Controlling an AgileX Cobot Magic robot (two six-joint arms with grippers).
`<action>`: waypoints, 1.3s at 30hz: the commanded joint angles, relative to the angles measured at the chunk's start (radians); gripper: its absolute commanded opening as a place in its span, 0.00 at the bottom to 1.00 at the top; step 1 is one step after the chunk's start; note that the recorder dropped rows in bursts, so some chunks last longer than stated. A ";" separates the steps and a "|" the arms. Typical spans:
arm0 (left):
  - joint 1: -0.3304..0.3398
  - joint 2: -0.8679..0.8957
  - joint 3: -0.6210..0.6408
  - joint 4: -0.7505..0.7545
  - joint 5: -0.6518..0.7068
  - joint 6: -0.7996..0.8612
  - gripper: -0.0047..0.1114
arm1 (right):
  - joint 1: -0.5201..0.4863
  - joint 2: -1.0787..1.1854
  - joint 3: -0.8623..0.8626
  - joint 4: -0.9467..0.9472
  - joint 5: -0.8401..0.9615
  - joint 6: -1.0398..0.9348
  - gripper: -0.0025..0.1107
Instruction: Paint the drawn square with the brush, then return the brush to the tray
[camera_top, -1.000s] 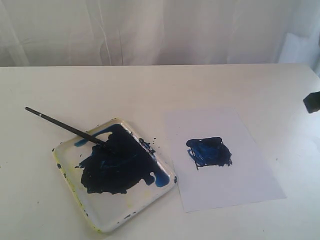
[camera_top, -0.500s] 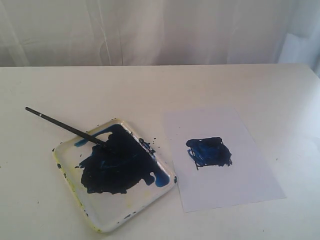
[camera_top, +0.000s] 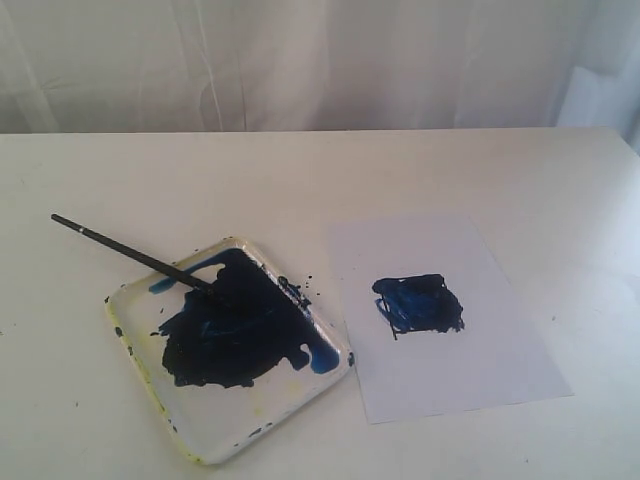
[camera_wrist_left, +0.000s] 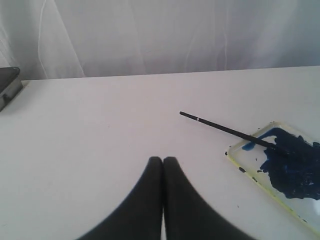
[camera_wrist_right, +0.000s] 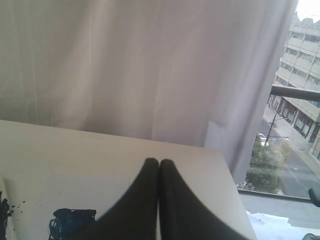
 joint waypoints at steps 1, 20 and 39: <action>0.002 -0.017 0.031 0.033 0.084 0.000 0.04 | 0.000 -0.014 0.024 -0.003 -0.003 0.012 0.02; 0.002 -0.017 0.935 0.050 -0.951 -0.155 0.04 | 0.000 -0.014 0.682 -0.005 -0.860 0.003 0.02; 0.002 -0.017 1.006 0.002 -0.917 -0.157 0.04 | 0.000 -0.014 0.853 -0.002 -0.738 0.003 0.02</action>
